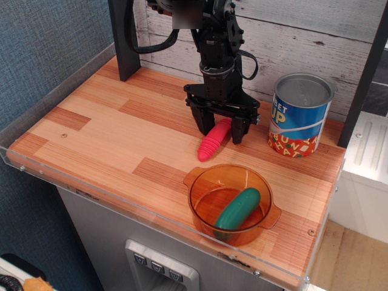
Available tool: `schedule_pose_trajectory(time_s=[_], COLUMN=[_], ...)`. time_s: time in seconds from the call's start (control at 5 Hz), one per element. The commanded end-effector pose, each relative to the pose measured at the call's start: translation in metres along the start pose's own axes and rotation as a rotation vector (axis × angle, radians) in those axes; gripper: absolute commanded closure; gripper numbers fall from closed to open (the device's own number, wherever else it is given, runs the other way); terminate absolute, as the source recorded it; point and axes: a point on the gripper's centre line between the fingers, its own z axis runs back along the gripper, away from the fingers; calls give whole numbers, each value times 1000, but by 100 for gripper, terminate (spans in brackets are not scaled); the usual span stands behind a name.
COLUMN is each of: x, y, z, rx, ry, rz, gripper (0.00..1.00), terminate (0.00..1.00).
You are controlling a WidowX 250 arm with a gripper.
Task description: Bring the spoon next to the can.
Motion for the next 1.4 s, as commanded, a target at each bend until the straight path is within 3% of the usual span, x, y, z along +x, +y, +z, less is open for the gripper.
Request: schedule_pose_trajectory(time_s=[0.0, 0.2, 0.4, 0.8, 1.0, 1.2], x=[8, 5, -2, -12, -3, 4], y=[7, 15, 26, 75, 92, 105], z=[47, 68, 89, 117, 125, 135], rx=[0, 5, 66, 113, 109, 149], ry=[-114, -138, -189, -134, -148, -159], rz=[11, 59, 64, -27, 14, 33], gripper=[0, 0, 0, 0, 0, 0], terminate=[0, 0, 0, 0, 0, 0])
